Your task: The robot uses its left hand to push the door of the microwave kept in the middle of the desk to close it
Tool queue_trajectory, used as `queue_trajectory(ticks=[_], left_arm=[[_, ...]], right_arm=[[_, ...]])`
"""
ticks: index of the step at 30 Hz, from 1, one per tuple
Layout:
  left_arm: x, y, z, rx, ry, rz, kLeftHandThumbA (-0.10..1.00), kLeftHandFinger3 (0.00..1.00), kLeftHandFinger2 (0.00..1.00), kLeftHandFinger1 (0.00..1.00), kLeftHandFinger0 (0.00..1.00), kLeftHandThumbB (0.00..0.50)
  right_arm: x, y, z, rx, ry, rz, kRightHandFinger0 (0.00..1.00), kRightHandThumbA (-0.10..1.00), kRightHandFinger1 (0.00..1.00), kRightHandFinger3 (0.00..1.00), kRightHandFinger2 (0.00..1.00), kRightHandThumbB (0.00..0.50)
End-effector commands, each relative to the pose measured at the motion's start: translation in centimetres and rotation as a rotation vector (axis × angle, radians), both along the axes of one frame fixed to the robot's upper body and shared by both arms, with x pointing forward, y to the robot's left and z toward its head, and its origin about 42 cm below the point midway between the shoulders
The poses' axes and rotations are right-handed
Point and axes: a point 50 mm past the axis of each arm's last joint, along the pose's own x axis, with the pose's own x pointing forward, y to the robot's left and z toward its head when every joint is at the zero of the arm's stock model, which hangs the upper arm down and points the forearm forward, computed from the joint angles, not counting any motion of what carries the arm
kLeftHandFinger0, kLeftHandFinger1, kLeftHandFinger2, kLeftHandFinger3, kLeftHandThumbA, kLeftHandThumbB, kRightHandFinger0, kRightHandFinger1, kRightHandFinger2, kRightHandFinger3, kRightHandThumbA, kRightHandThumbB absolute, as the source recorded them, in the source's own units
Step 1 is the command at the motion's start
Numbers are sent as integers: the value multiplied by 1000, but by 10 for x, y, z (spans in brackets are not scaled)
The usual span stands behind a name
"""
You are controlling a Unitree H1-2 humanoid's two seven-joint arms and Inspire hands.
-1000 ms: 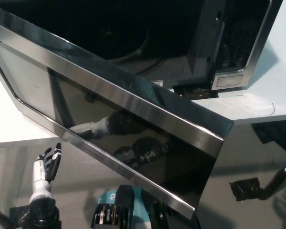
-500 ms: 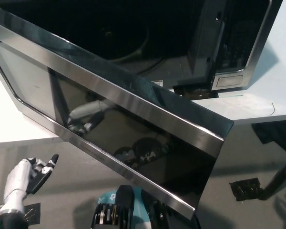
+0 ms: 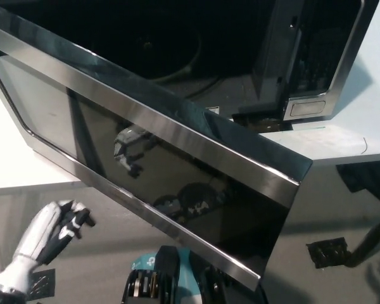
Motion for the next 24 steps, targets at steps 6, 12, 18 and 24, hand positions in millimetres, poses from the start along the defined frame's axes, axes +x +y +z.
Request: queue_trajectory(ticks=[6,12,18,24], left_arm=[[0,-69,105,-150,-206,-383,1000,278,224,37,0,0],[7,-106,152,-152,-283,-511,1000,75,1,0,0,0],[23,-132,178,-100,-331,-574,1000,0,0,0,0,58],[63,-153,196,-20,-398,-542,1000,0,0,0,0,34]], right_arm=[[0,-13,7,-39,-59,-7,870,460,855,990,863,164],[-6,-13,3,-62,-30,4,930,472,910,1000,910,153],[-10,-11,0,-89,-19,22,933,474,908,1000,924,143],[-10,-9,-1,-74,-25,21,1000,490,956,970,955,172]])
